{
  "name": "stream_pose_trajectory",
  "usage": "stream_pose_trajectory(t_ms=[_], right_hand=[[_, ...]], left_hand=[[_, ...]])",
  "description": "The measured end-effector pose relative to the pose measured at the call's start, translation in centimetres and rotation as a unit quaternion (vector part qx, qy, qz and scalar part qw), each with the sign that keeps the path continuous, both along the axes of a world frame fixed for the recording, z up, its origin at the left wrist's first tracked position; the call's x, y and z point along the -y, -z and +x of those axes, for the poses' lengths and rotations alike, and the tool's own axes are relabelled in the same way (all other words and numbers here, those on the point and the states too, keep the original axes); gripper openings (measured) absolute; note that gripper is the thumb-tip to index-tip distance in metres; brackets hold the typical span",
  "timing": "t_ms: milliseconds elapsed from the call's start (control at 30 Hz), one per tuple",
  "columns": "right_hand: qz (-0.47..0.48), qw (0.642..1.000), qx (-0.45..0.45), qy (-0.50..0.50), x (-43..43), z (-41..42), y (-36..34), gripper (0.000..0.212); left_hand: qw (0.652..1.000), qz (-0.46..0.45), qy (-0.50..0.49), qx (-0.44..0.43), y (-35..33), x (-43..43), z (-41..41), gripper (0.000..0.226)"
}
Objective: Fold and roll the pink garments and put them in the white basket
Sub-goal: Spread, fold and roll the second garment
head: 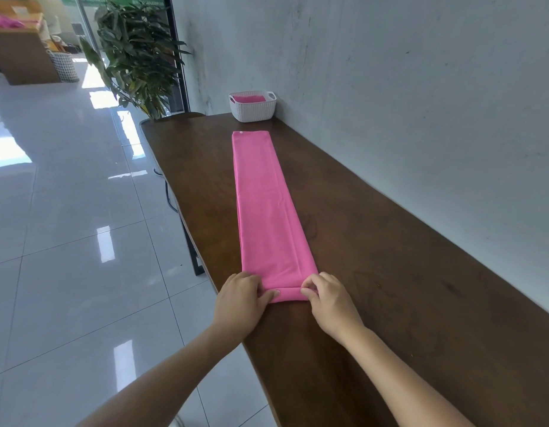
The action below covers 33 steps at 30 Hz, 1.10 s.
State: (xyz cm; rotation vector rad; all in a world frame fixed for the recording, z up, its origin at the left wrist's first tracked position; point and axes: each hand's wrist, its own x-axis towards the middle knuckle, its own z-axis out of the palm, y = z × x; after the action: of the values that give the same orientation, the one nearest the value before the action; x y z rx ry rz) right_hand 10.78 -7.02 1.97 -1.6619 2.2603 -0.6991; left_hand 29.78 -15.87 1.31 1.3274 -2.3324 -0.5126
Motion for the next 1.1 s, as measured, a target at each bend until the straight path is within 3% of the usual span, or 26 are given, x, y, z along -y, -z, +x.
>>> stream_pose_trajectory(t_ms=[100,267,500,667,800,1100], right_hand=[[-0.001,0.999,0.029,0.018,0.7,-0.1,-0.1,0.009],[-0.08,0.982,-0.17,-0.014,1.3,-0.1,0.8,0.011],[-0.17,0.957,-0.227,-0.063,-0.1,0.2,2.4,0.006],[-0.155,0.958,-0.226,-0.084,-1.0,-0.4,2.7,0.019],[-0.132,0.973,-0.183,-0.044,-0.1,-0.2,1.9,0.021],[-0.024,0.996,0.068,0.051,3.0,-0.6,0.3,0.008]], left_hand=[[1.0,-0.014,-0.018,0.012,-0.2,0.2,-0.3,0.033],[0.986,-0.15,0.068,-0.03,0.5,-0.5,-1.1,0.011],[0.955,-0.26,0.141,-0.018,2.5,-1.1,-0.2,0.011],[0.966,-0.222,0.133,-0.025,2.6,-0.4,-0.1,0.024],[0.984,-0.139,0.105,-0.048,1.7,0.4,-0.6,0.027],[0.991,0.071,0.014,-0.112,-0.9,2.4,-1.5,0.013]])
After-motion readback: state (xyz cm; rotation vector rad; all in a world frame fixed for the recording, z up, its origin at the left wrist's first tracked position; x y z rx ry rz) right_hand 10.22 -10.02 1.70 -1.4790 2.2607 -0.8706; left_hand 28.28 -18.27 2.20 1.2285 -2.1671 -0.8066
